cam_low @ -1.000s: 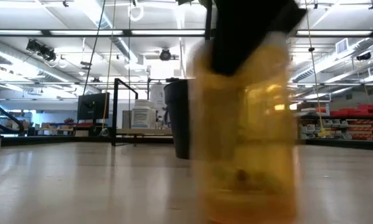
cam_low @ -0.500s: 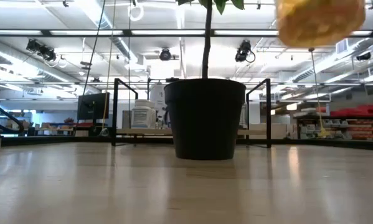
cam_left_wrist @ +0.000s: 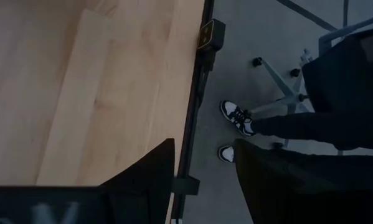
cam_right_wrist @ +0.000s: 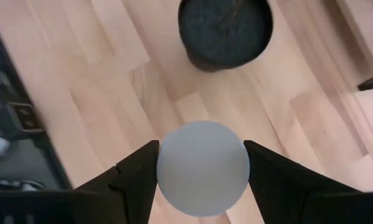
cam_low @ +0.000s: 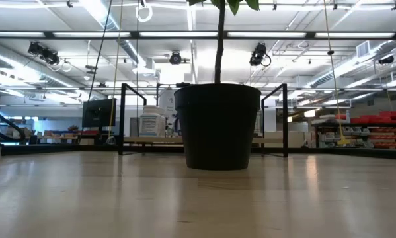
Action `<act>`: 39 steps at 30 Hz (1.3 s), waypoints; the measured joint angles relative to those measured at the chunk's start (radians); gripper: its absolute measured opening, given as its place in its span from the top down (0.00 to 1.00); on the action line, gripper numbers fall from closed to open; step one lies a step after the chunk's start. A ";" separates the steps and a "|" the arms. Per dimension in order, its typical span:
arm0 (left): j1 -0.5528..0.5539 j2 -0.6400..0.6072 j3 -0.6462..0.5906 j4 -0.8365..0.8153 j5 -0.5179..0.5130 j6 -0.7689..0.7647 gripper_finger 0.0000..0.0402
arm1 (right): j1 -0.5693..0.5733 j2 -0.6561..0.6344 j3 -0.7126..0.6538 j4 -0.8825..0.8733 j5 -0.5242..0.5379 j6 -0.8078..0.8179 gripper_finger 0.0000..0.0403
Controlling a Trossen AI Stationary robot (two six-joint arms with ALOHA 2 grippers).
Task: Pick and place medicine bottles onto shelf by color
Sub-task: Put the orange pill bottle on the shelf
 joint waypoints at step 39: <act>0.110 -0.099 0.000 -0.022 0.000 0.079 0.57 | -0.565 -0.346 0.000 0.003 -0.120 -0.796 0.42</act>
